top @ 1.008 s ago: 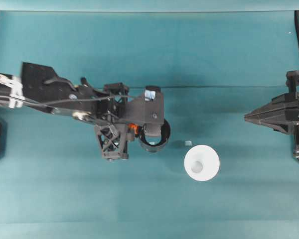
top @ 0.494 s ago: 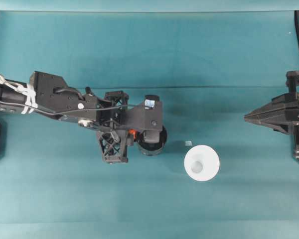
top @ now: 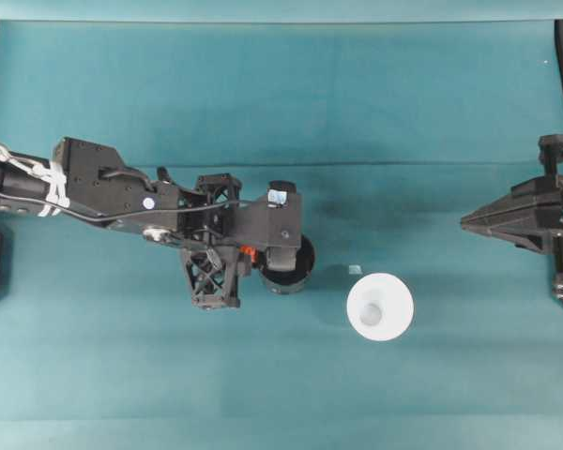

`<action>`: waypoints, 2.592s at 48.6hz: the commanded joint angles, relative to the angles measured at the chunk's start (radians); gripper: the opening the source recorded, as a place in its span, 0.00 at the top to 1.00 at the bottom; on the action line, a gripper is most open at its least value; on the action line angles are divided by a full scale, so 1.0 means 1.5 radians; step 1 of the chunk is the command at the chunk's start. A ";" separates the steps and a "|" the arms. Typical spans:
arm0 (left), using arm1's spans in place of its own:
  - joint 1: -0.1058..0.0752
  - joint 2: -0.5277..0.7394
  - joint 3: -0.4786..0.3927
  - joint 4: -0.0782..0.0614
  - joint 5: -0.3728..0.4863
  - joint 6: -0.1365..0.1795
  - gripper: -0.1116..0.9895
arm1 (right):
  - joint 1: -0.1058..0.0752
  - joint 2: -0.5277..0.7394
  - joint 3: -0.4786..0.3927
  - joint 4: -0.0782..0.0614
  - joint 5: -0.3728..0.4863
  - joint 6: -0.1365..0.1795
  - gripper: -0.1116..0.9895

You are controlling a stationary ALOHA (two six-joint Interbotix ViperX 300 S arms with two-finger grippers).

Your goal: Put the paper cup into the moved red handle cup holder.

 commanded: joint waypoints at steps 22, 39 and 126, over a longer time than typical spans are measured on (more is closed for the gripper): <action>0.008 -0.006 0.008 0.002 -0.033 -0.001 0.64 | -0.002 0.002 -0.010 0.002 -0.001 0.005 0.99; 0.008 -0.004 0.010 0.002 -0.036 0.000 0.02 | -0.002 -0.004 -0.010 0.002 0.000 0.005 0.99; -0.016 -0.322 0.205 0.001 0.045 -0.007 0.04 | 0.052 0.509 -0.322 0.016 0.367 0.146 0.06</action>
